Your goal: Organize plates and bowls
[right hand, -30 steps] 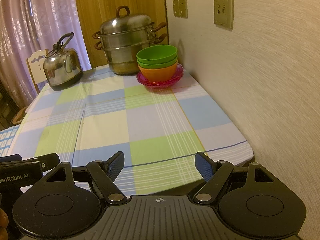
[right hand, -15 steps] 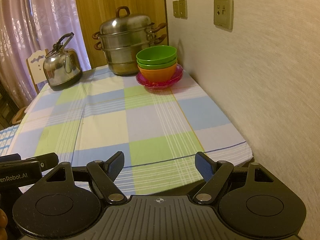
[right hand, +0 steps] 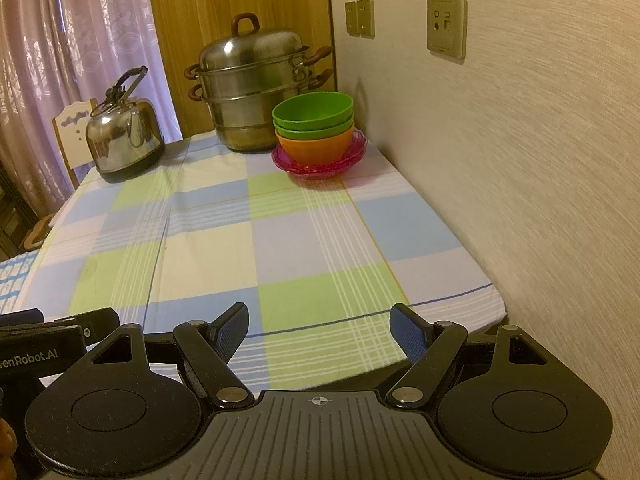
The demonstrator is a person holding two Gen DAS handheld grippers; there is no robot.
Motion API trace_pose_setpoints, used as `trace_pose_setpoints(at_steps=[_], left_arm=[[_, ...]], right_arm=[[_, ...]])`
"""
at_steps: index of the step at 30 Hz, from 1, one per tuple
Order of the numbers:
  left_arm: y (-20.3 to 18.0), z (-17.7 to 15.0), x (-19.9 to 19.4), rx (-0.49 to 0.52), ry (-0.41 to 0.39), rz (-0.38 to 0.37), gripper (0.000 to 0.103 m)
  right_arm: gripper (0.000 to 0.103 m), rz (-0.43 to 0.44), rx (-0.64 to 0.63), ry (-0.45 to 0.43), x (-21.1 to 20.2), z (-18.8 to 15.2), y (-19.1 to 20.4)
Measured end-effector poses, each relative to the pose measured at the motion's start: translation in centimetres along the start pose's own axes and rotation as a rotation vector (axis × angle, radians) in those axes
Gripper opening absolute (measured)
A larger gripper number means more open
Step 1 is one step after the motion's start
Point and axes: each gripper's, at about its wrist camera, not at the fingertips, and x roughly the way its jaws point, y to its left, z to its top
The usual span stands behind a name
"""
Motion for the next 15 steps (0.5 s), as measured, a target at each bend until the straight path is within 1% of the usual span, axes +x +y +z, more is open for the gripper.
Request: trace_pose_setpoints(at_steps=[15], left_arm=[[-0.09, -0.01, 0.04, 0.0, 0.0, 0.001, 0.101]], right_arm=[[0.077, 0.0, -0.003, 0.001, -0.08, 0.13, 0.03]])
